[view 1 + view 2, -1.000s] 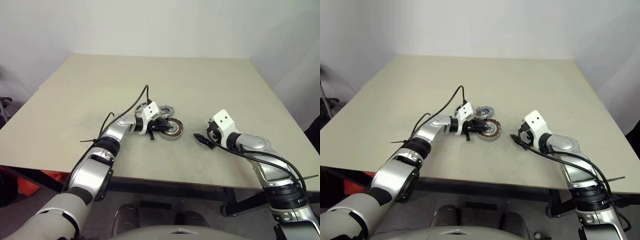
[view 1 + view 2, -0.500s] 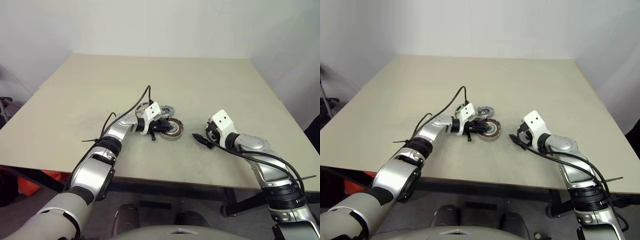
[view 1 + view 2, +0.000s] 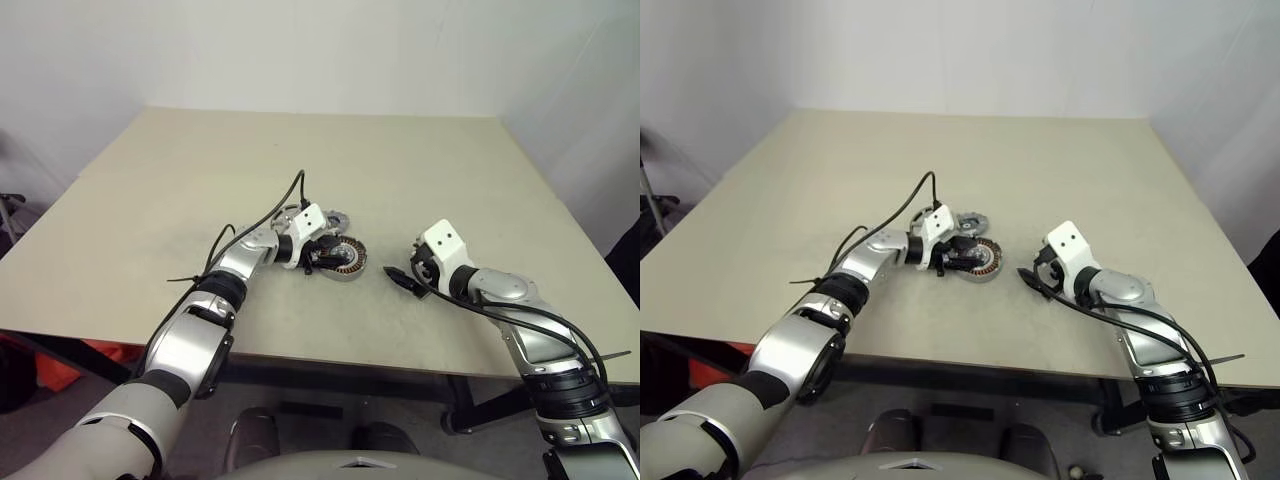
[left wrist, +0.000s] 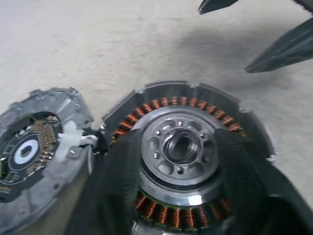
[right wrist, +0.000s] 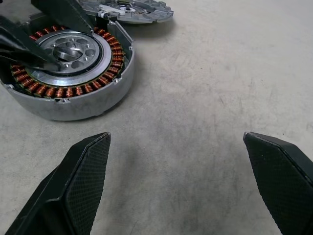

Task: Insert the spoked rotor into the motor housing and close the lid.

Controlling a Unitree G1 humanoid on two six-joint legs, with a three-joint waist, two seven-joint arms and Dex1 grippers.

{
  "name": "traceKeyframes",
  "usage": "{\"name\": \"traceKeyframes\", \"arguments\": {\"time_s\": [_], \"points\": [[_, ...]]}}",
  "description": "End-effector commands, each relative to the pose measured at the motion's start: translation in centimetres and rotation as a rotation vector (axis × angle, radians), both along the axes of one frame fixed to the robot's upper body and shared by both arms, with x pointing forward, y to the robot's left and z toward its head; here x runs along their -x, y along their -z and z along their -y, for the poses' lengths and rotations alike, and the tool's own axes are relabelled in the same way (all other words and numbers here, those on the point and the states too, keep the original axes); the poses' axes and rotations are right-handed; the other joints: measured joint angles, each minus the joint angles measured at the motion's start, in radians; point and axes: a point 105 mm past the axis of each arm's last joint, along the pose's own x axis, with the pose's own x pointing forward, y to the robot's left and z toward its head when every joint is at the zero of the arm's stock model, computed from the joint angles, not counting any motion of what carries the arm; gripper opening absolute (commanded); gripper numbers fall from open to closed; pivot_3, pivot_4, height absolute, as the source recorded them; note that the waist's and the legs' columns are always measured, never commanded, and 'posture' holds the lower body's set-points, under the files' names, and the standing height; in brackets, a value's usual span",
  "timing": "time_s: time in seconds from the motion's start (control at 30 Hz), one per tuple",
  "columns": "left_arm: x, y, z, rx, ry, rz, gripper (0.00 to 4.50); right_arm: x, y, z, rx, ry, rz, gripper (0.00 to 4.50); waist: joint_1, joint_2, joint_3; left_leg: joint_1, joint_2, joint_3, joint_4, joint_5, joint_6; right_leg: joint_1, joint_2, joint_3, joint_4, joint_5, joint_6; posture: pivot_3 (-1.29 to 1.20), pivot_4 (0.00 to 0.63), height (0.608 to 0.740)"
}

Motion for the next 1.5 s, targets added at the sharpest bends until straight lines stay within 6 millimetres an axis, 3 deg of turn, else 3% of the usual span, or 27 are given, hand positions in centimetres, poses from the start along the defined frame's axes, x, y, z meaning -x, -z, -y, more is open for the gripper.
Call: {"name": "traceKeyframes", "arguments": {"time_s": [0.03,0.33,0.5,0.67,0.73,0.93,1.2,1.43,1.5], "points": [[-0.6,-1.9,0.1,0.041,0.000,0.049,2.34,-0.3,-1.5,-0.7,-0.014,-0.027,0.067,4.50,0.000,0.000,0.000,0.000,0.000,0.000,0.000,0.000,0.000,0.000,0.000,0.000,0.000,0.000,0.000,0.00,0.000,0.740],[-0.7,-5.0,-0.5,0.182,-0.016,0.075,2.34,-1.3,-4.4,-2.8,-0.101,-0.085,0.170,4.50,-0.001,0.000,0.000,0.000,0.000,0.000,0.000,0.000,0.000,-0.001,0.000,0.000,0.000,0.000,0.000,0.00,0.000,0.740],[0.2,-5.4,-2.1,0.198,-0.037,0.075,2.38,-1.7,-4.6,-4.0,-0.112,-0.116,0.177,3.19,-0.006,0.000,0.000,0.000,0.000,0.000,-0.001,0.000,0.000,-0.001,0.000,0.000,0.000,0.000,0.000,0.00,0.000,0.740],[1.4,-3.0,-5.2,0.112,-0.093,0.060,2.38,-2.1,-3.4,-6.5,-0.117,-0.185,0.129,1.47,-0.015,0.001,0.001,0.000,0.001,0.000,-0.002,0.000,-0.001,-0.002,0.001,-0.001,0.000,0.000,0.000,0.00,0.000,0.740],[1.7,-2.5,-6.2,0.098,-0.120,0.050,2.38,-2.2,-3.4,-7.5,-0.141,-0.211,0.118,1.47,-0.015,0.001,0.001,0.000,0.001,0.000,-0.002,0.000,-0.001,-0.002,0.001,0.000,0.000,0.000,0.000,0.00,0.000,0.740],[2.7,-1.7,-7.8,0.091,-0.182,0.032,2.38,-2.6,-2.8,-9.4,-0.141,-0.255,0.106,0.02,-0.012,0.001,0.001,-0.001,0.001,0.000,-0.002,0.000,-0.001,-0.002,0.000,0.000,0.000,0.000,0.000,0.00,0.000,0.740],[3.0,-1.4,-8.3,0.085,-0.228,0.031,2.38,-2.8,-2.1,-9.7,-0.138,-0.271,0.084,0.02,-0.016,0.001,0.001,-0.001,0.001,0.000,-0.002,0.000,-0.001,-0.002,0.001,0.000,0.000,0.000,0.000,0.00,0.000,0.740],[2.9,-1.5,-8.8,0.080,-0.252,0.034,2.38,-2.0,1.5,-9.6,-0.121,-0.235,-0.019,0.02,-0.016,0.001,0.001,-0.001,0.001,0.000,-0.002,0.000,-0.001,-0.002,0.001,0.000,0.000,0.000,0.000,0.00,0.000,0.740],[2.9,-1.5,-8.8,0.079,-0.255,0.034,2.38,-2.2,1.4,-9.5,-0.132,-0.219,-0.011,0.02,-0.016,0.001,0.001,-0.001,0.001,0.000,-0.002,0.000,-0.001,-0.002,0.001,0.000,0.000,0.000,0.000,0.00,0.000,0.740]]}}
